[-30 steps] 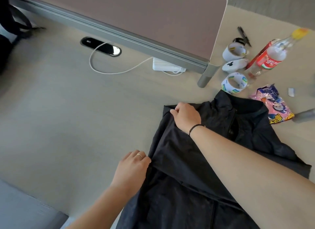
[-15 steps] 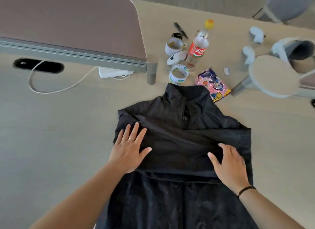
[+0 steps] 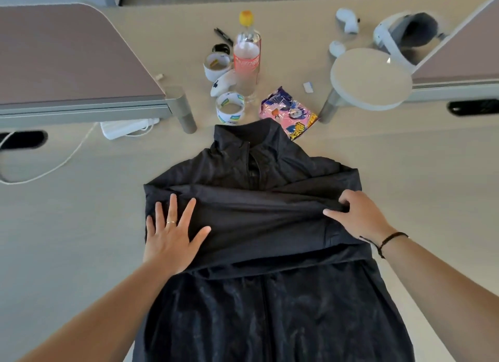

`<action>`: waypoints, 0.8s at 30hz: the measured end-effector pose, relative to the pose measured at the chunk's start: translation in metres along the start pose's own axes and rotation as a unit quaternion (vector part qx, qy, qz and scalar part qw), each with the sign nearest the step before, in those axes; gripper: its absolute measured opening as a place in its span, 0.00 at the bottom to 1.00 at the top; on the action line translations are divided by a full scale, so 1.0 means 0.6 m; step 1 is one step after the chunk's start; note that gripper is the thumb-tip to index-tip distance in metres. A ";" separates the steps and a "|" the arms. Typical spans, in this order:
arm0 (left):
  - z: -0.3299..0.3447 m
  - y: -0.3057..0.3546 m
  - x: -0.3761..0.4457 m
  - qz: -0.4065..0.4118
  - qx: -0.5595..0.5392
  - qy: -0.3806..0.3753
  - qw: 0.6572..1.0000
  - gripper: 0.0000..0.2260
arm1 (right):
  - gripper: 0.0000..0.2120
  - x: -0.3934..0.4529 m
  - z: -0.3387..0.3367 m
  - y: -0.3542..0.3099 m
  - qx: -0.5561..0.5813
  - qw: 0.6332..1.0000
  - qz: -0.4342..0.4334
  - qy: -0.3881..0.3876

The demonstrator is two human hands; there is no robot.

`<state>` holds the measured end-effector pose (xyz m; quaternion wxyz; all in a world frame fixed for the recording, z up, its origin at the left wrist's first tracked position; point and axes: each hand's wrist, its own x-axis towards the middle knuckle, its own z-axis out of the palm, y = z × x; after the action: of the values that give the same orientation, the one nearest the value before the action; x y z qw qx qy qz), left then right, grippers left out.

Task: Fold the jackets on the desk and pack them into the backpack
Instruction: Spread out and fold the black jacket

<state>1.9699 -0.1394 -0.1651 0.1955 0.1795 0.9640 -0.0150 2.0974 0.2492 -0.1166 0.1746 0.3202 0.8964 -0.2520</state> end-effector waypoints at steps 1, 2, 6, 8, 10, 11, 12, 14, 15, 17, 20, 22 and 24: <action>0.004 -0.004 -0.001 -0.005 -0.002 -0.002 1.000 0.37 | 0.16 -0.005 0.004 0.005 -0.027 1.000 0.009 0.006; 0.006 -0.005 -0.001 -0.010 0.000 -0.004 1.000 0.37 | 0.16 -0.010 0.013 0.008 -0.068 0.997 0.015 0.023; 0.001 0.012 -0.008 -0.004 0.009 0.015 1.000 0.38 | 0.22 -0.044 0.057 -0.008 -0.173 0.962 -0.106 0.182; 0.003 0.034 -0.026 0.044 0.010 0.036 0.998 0.37 | 0.19 -0.067 0.083 -0.027 -0.161 0.945 -0.208 0.194; 0.013 0.060 -0.052 0.087 0.008 0.044 0.995 0.36 | 0.24 -0.084 0.119 -0.033 -0.174 0.953 -0.222 0.113; 0.024 0.070 -0.065 0.089 0.000 0.038 0.995 0.35 | 0.27 -0.091 0.137 -0.029 -0.185 0.959 -0.202 0.070; 0.036 0.077 -0.079 0.077 -0.013 0.031 0.996 0.35 | 0.29 -0.096 0.155 -0.022 -0.196 0.962 -0.185 0.050; 0.057 0.082 -0.104 0.039 -0.021 0.021 0.999 0.34 | 0.30 -0.108 0.179 -0.013 -0.205 0.963 -0.166 0.049; 0.066 0.079 -0.113 0.026 -0.015 0.021 0.999 0.34 | 0.30 -0.116 0.185 -0.013 -0.203 0.965 -0.158 0.056; 0.076 0.071 -0.127 0.020 -0.007 0.023 1.000 0.33 | 0.30 -0.132 0.195 -0.014 -0.208 0.965 -0.149 0.063; 0.081 0.056 -0.131 0.031 0.011 0.027 0.999 0.32 | 0.32 -0.153 0.211 -0.014 -0.227 0.961 -0.150 0.054; 0.082 0.051 -0.130 0.036 0.024 0.026 0.999 0.33 | 0.34 -0.160 0.217 -0.016 -0.230 0.962 -0.143 0.042; 0.083 0.051 -0.128 0.037 0.027 0.028 0.999 0.33 | 0.35 -0.160 0.221 -0.018 -0.232 0.963 -0.136 0.035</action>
<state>2.0653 -0.1421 -0.1804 0.1643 0.2206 0.9610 -0.0291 2.1809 0.1205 -0.1754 0.1771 0.1549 0.9708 -0.0473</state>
